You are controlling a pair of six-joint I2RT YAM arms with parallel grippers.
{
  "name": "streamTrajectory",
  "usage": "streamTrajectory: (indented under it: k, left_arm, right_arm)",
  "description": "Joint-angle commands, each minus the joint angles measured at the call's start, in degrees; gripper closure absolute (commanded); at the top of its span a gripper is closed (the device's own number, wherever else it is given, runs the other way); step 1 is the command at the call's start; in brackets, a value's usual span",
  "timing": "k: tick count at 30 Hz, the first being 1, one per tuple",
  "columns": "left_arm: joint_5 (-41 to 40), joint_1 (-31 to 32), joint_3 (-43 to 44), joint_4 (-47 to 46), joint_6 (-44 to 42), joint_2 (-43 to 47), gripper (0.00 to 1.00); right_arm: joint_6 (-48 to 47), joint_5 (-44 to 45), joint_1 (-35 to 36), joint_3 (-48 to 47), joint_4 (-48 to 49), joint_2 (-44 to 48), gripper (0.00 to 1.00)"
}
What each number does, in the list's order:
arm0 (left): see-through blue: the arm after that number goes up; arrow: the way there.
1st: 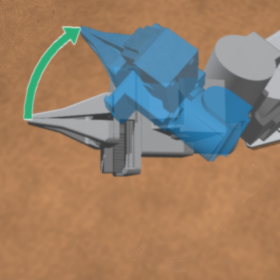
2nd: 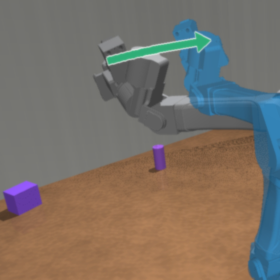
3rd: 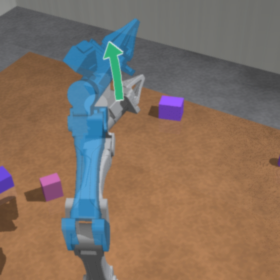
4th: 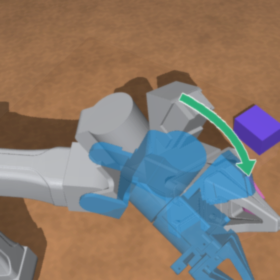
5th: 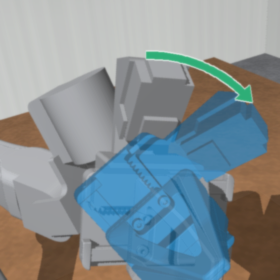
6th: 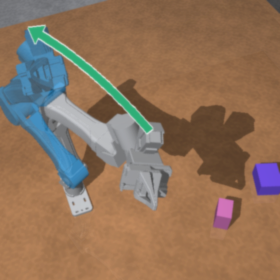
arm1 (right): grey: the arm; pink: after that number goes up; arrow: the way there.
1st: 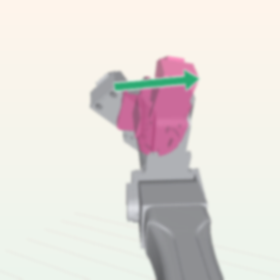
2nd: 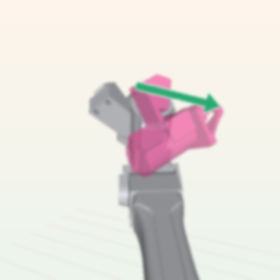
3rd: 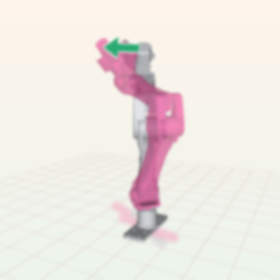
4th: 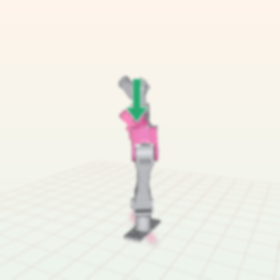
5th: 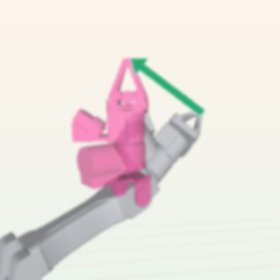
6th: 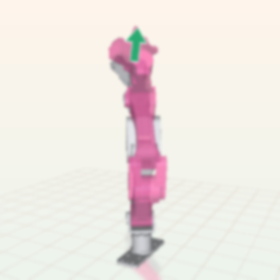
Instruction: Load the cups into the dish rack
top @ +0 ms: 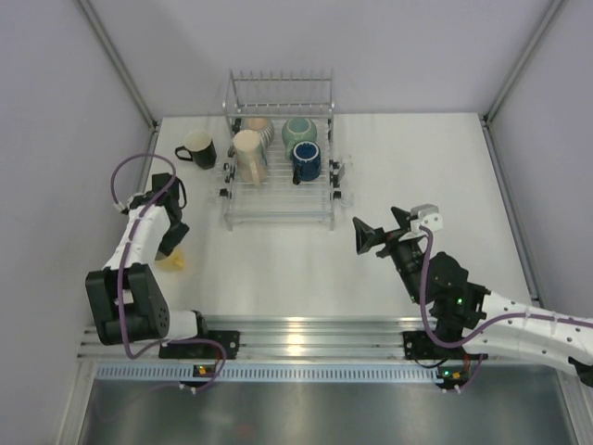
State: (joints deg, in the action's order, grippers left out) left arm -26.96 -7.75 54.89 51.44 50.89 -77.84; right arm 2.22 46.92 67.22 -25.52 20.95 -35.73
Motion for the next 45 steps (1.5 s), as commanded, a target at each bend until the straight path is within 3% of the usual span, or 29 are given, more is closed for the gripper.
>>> streamTrajectory:
  k: [1,2,5,6,9,19,29,33,34,37,41,45]
  left_arm:
    - [3.14,-2.62,-1.80,-3.01,-0.53,-0.29,0.54]
    - [2.45,-2.88,-1.89,-3.36,-0.71,-0.20,0.63]
    - [0.78,-2.89,-1.72,-3.36,-1.41,1.20,0.76]
    - [-0.62,-2.89,-1.63,-3.19,-1.59,2.33,0.87]
    - [-2.56,-2.89,-1.19,-3.28,-2.38,4.80,1.00]
    - [-0.74,-2.80,3.64,-3.28,-8.87,15.79,1.00]
    - [26.68,-2.80,6.45,-13.99,-15.74,28.35,1.00]
    - [43.28,-2.71,5.05,-23.64,-15.92,32.05,1.00]
    - [49.92,-2.71,2.96,-29.58,-14.78,32.92,1.00]
    - [59.53,-2.80,-2.58,-42.93,-7.58,33.37,1.00]
    - [66.76,-2.45,-9.53,-61.42,3.21,33.11,1.00]
    - [67.31,0.09,-12.26,-69.36,3.95,33.37,1.00]
  right_arm:
    - [1.12,-1.47,-0.95,0.03,0.41,0.57,0.01]
    - [1.12,-1.48,-1.04,-0.06,0.32,0.39,0.00]
    - [1.21,-2.00,-1.13,-0.23,0.06,0.22,0.01]
    - [1.21,-2.00,-1.13,-0.23,-0.03,0.13,0.01]
    - [1.21,-2.18,-1.30,-0.50,-0.03,0.04,0.01]
    - [1.55,-9.54,-1.57,-2.69,-3.27,-0.66,0.01]
    - [9.99,-21.50,-4.29,-10.60,-12.42,-3.12,0.01]
    - [12.89,-28.62,-6.31,-11.92,-12.34,-3.47,0.01]
    - [13.94,-31.42,-7.18,-12.53,-12.25,-3.91,0.00]
    - [16.50,-36.96,-8.68,-14.20,-11.64,-5.84,0.01]
    - [20.27,-43.56,-10.26,-16.23,-9.97,-9.09,0.01]
    - [25.46,-50.94,-12.20,-19.12,-8.47,-15.23,0.01]
